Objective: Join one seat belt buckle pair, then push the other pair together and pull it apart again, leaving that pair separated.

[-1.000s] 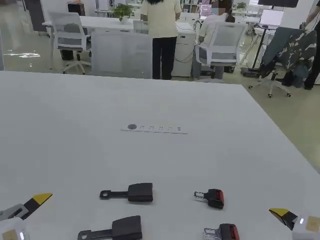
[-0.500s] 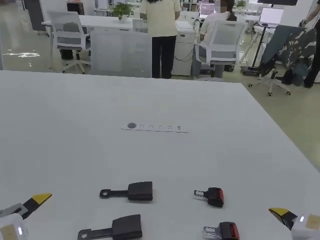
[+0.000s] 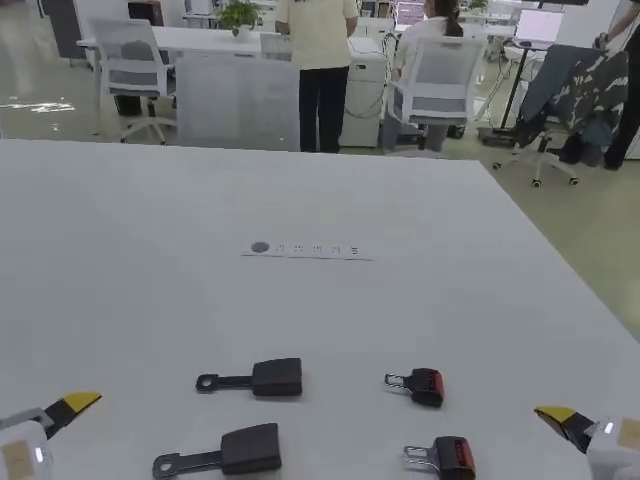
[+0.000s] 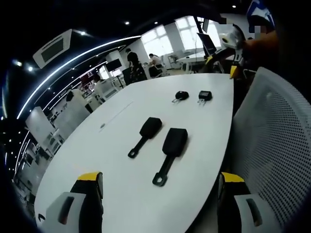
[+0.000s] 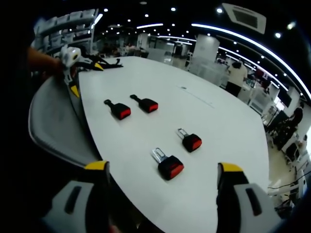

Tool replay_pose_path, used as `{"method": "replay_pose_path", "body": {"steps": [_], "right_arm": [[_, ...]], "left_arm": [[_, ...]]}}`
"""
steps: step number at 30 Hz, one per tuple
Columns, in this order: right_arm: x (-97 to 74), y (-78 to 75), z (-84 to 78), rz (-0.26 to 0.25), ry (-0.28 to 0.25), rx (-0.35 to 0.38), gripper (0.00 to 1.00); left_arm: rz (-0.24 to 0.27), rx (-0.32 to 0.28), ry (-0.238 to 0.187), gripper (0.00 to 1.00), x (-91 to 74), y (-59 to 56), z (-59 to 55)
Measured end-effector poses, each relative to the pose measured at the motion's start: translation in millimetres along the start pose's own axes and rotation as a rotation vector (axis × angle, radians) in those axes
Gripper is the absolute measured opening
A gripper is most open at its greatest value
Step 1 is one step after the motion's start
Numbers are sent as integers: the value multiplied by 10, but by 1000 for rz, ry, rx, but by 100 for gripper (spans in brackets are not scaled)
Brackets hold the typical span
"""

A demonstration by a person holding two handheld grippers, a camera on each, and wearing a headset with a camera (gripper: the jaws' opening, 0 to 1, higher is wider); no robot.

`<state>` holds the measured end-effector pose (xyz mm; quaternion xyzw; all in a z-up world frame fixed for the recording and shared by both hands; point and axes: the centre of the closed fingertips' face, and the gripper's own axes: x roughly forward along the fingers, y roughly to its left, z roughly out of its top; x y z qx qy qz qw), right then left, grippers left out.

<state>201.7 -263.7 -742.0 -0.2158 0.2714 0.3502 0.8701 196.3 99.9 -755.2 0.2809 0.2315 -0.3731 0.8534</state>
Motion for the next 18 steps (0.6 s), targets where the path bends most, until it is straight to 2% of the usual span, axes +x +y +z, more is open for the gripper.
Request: {"method": "replay_pose_path", "body": {"steps": [2,4,6,9,11,14,16,18], "right_arm": [[-3,-5,14,9,-1,8,93],[1,-16,24,10,1,-22,94],[4,-43,15,1,18,-55,92],[19,-70,14,-3,22,-66,91],[26,-98,7,-10,33,-90,90],[35,-102,3,-5,35,-102,87],[46,-110,8,2,33,-97,87],[47,-107,15,11,35,-101,86]], "left_arm": [[-12,-21,8,100,-3,-13,-11],[-23,-26,10,100,-9,-31,0],[-21,-30,9,100,-18,-13,15],[-12,-30,12,100,-12,39,55],[6,-7,33,100,-1,72,66],[-5,2,31,100,26,68,130],[-22,35,42,100,43,53,181],[-25,36,41,100,50,82,240]]}}
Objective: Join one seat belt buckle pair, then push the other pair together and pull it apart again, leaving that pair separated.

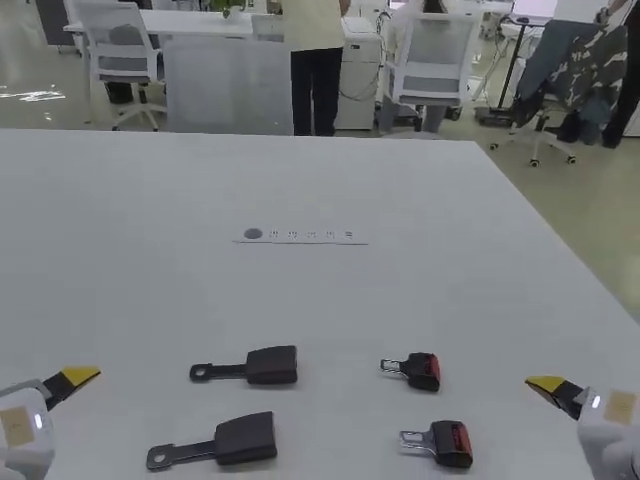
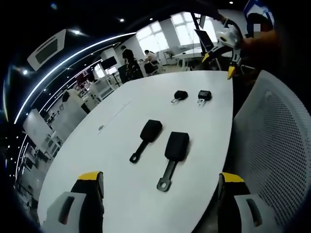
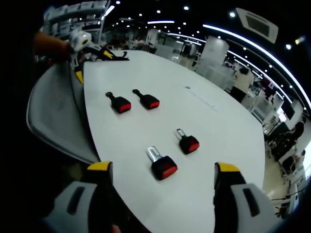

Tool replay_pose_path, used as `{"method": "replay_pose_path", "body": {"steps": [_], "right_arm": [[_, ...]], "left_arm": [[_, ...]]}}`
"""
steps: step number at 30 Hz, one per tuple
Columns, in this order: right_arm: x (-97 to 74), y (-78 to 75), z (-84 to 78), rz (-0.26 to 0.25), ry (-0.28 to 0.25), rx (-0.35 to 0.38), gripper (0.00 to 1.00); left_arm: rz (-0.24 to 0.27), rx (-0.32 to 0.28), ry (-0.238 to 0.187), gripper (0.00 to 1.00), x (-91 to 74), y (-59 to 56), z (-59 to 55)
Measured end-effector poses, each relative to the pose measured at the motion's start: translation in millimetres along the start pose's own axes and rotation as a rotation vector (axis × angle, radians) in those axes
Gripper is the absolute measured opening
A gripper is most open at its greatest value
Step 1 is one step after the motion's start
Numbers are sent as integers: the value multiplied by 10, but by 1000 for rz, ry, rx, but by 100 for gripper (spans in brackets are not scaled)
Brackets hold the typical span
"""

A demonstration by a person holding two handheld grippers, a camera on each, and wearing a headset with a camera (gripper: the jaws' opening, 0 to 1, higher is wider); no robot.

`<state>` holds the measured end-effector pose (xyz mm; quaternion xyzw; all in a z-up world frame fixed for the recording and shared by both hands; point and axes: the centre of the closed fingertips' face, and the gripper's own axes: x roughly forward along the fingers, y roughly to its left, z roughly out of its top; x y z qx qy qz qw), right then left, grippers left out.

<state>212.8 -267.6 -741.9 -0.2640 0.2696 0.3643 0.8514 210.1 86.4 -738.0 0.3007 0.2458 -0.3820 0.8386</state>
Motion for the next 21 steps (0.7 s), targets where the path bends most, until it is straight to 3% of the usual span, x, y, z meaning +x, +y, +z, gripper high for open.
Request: {"method": "replay_pose_path", "body": {"steps": [5,13,17,18,19,21], "right_arm": [[10,-18,13,22,6,-11,86],[55,-50,-12,37,22,-28,86],[76,-37,-36,71,31,-42,82],[84,14,-47,112,35,-44,79],[89,-16,-45,97,32,-47,79],[114,8,-72,126,47,-87,78]], "left_arm": [[-27,23,2,100,42,-22,130],[-71,59,19,98,163,-89,190],[-139,41,12,87,260,-176,269],[-167,31,14,84,299,-207,277],[-194,20,19,83,327,-240,270],[-213,29,31,83,411,-235,244]]}}
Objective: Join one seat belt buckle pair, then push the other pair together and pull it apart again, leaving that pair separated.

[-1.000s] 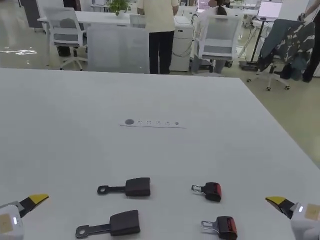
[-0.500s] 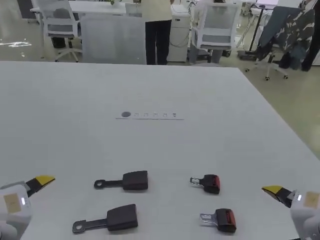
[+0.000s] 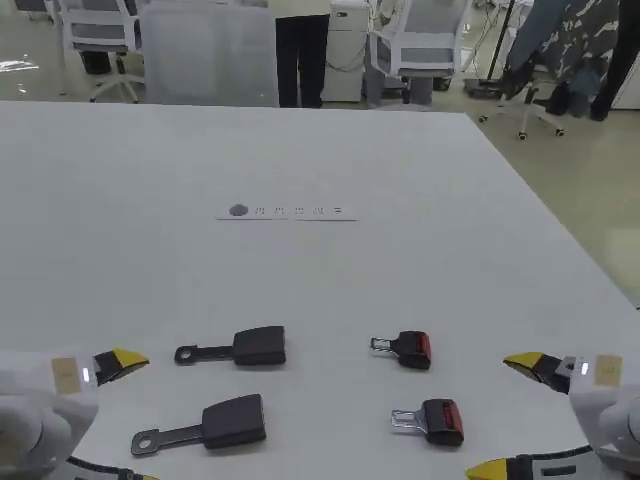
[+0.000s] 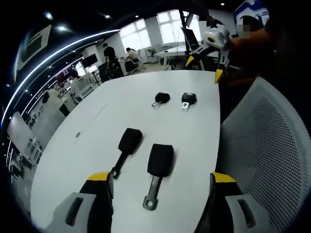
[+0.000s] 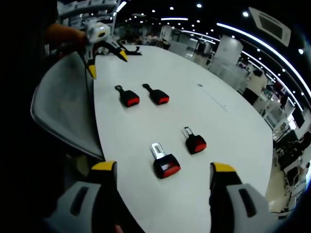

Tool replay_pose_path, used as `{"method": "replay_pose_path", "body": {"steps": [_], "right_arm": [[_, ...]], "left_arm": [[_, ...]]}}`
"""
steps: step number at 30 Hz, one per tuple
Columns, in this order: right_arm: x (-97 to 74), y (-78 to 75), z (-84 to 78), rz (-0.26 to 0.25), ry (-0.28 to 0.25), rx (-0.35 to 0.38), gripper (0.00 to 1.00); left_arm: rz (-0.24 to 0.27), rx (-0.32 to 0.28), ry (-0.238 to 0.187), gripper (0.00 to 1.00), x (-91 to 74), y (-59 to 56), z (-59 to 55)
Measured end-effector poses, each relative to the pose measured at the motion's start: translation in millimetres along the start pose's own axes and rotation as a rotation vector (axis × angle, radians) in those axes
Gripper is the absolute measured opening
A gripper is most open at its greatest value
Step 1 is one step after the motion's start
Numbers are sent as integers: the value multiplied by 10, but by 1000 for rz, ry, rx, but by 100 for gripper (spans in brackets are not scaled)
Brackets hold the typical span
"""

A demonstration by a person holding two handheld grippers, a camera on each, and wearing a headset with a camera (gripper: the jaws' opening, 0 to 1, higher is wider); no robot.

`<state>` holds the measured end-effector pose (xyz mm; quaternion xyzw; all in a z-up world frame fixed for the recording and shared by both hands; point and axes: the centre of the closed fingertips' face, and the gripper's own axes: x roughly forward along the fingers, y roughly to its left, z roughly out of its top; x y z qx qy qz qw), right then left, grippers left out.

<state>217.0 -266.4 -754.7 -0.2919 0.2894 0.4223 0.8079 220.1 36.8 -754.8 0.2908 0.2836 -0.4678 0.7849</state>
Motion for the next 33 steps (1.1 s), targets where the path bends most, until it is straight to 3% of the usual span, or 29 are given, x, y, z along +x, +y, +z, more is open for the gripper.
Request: {"method": "replay_pose_path", "body": {"steps": [2,8,11,18,23,28,33], "right_arm": [[33,-21,-10,5,8,-21,77],[136,-38,-88,49,39,-62,71],[200,-20,-124,79,58,-90,68],[344,13,-184,150,82,-98,59],[477,65,-226,213,93,-104,54],[624,46,-298,240,117,-140,50],[722,-25,-335,259,134,-162,47]], "left_arm": [[-23,24,18,82,78,3,-21],[-78,44,18,77,293,-18,25],[-126,51,43,74,419,-75,-31],[-143,47,61,70,588,-71,-103],[-129,15,61,64,690,-49,-94],[-139,-2,97,63,880,-74,-164],[-162,6,116,58,960,-79,-173]]}}
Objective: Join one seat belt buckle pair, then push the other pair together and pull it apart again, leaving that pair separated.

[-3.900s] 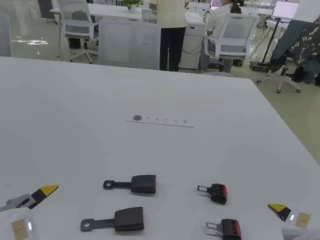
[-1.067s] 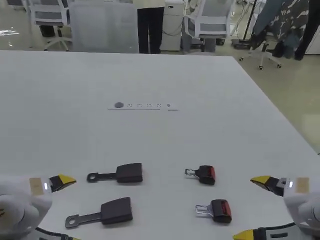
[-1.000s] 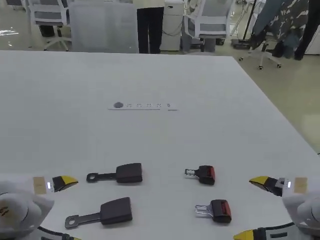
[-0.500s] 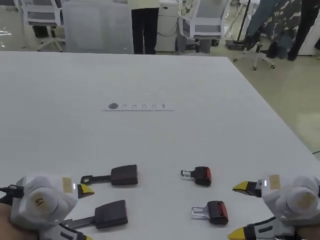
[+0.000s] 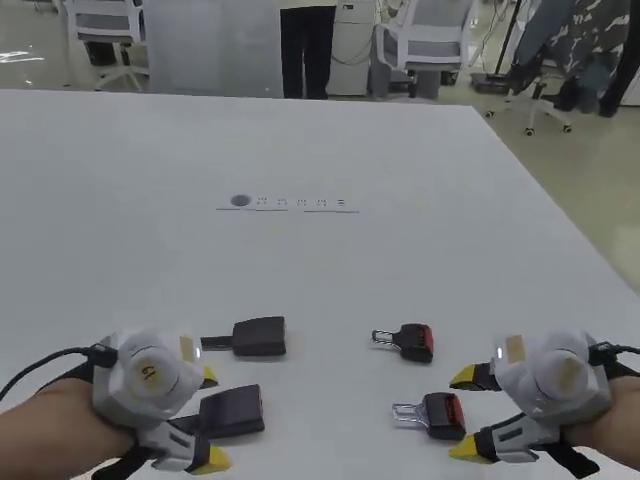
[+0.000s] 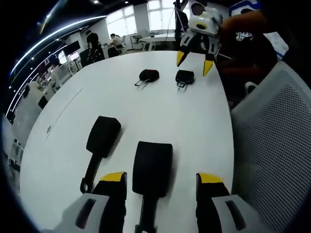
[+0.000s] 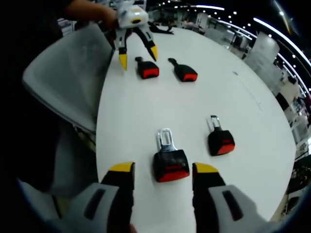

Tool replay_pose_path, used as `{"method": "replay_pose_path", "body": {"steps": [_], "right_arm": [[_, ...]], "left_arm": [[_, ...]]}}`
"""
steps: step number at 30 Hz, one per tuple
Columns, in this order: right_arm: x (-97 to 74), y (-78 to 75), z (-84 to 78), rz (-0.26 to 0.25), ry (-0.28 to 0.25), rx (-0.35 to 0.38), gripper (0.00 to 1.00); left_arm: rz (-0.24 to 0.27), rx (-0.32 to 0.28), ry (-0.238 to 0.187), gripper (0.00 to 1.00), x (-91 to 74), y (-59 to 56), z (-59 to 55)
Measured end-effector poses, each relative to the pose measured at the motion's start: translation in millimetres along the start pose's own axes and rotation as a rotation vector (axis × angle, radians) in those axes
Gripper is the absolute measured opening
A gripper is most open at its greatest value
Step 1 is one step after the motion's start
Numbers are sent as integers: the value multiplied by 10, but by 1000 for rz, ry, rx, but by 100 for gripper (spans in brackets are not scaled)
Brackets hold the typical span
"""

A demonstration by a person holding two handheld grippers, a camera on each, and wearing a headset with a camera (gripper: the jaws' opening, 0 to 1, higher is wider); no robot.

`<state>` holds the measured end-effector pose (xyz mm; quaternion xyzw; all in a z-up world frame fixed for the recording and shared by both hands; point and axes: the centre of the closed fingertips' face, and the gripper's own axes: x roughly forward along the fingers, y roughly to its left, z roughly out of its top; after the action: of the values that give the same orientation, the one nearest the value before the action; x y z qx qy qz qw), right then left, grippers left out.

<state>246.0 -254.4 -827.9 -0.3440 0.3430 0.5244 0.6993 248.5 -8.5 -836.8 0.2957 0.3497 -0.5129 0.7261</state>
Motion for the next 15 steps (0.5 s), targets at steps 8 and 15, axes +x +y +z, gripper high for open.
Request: {"method": "replay_pose_path", "body": {"steps": [8,15], "right_arm": [[121,-51,-91,56,39,-20,43],[220,-60,-204,108,98,-57,38]], "left_arm": [[-24,46,56,52,58,67,-73],[-74,101,52,39,107,59,-34]]}}
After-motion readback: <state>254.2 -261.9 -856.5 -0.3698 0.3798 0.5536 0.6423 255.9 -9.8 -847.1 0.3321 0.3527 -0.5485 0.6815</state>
